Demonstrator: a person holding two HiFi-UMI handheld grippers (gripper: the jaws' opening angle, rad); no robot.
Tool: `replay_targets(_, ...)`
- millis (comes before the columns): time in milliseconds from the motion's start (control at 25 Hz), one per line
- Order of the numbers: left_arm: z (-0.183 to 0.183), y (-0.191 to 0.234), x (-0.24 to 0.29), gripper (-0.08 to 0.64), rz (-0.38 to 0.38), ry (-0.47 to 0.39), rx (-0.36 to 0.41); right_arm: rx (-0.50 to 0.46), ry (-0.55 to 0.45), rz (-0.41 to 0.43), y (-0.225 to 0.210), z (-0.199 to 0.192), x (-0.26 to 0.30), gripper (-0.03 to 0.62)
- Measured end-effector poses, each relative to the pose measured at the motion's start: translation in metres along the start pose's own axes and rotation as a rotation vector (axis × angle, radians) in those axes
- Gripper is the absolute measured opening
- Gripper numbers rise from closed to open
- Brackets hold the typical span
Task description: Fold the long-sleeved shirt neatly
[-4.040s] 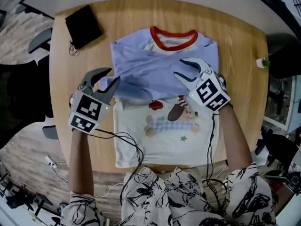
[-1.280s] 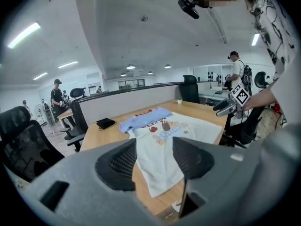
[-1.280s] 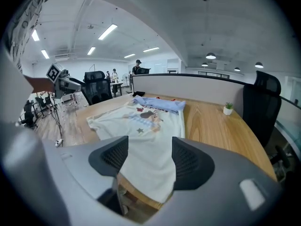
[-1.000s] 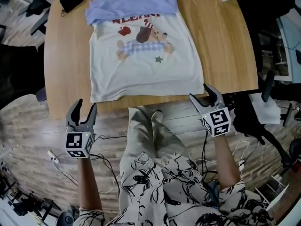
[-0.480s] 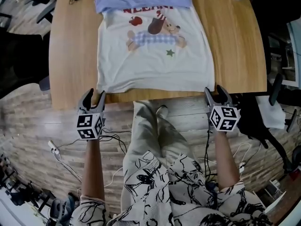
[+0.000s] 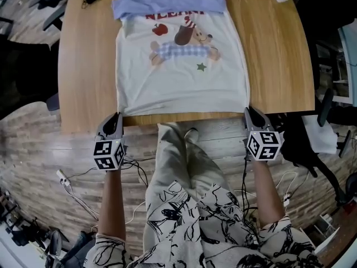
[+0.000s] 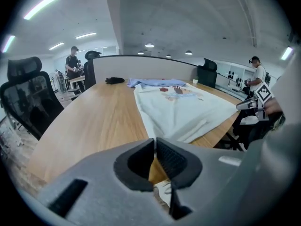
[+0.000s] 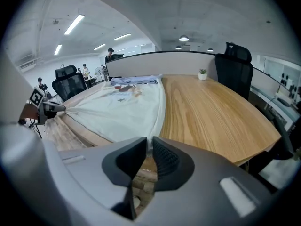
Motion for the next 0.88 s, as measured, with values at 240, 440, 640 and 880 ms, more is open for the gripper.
replay_targets(240, -0.011, -0.017, -0.033, 0.021, 0.010, 0.004, -0.119, -0.010, 0.008, 0.009, -0.007, 0.002, -0.019, 0.052)
replay_targets(440, -0.012, -0.031, -0.053, 0.021, 0.021, 0.015, -0.197, -0.006, 0.042, 0.003, -0.007, 0.009, -0.029, 0.051)
replay_targets(640, -0.012, -0.042, -0.069, 0.021, 0.026, 0.008, -0.186, -0.007, 0.053, 0.039, -0.005, 0.002, -0.046, 0.051)
replay_targets(880, -0.006, -0.044, -0.095, 0.021, 0.041, -0.015, -0.185, 0.062, 0.032, 0.081, -0.009, 0.009, -0.078, 0.051)
Point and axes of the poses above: the fingertips, and each gripper's own axes: x forward along the fingers, y to its left, z out of its top, the point moved 7 cm from there along -x, backward along the fingers, and after that the axes turned 15 degrees about x, right-handed, at the moved point
